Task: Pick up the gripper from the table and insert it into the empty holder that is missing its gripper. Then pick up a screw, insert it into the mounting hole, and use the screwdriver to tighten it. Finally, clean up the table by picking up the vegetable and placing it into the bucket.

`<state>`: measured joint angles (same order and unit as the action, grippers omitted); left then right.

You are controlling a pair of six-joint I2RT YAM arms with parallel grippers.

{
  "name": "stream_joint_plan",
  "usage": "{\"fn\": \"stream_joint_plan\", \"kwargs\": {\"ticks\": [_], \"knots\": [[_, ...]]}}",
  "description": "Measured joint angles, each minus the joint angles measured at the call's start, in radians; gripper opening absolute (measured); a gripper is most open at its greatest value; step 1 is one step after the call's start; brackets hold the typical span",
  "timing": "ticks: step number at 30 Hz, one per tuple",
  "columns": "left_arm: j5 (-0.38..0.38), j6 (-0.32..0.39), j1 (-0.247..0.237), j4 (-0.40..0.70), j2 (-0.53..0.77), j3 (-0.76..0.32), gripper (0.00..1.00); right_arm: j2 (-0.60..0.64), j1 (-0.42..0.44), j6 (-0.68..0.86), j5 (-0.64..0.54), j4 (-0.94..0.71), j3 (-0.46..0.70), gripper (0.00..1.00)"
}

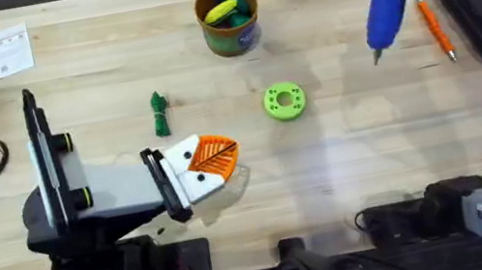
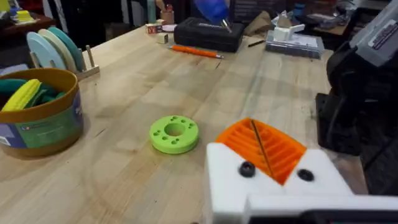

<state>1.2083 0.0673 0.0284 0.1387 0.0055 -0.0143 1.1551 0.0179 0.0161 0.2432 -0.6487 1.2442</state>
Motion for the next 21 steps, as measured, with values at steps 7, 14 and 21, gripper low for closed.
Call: {"fn": "stream_joint_plan", "kwargs": {"ticks": [7,14,21], "knots": [[0.0,0.0,0.0,0.0,0.0,0.0,0.009,-0.122,-0.172,-0.09,0.02,0.195,-0.01,0.025],[0.0,0.0,0.0,0.0,0.0,0.0,0.009,-0.23,-0.318,-0.22,0.036,0.627,-0.21,0.025],[0.0,0.0,0.0,0.0,0.0,0.0,0.009,-0.182,-0.401,-0.346,0.161,1.038,-0.404,0.025]]}}
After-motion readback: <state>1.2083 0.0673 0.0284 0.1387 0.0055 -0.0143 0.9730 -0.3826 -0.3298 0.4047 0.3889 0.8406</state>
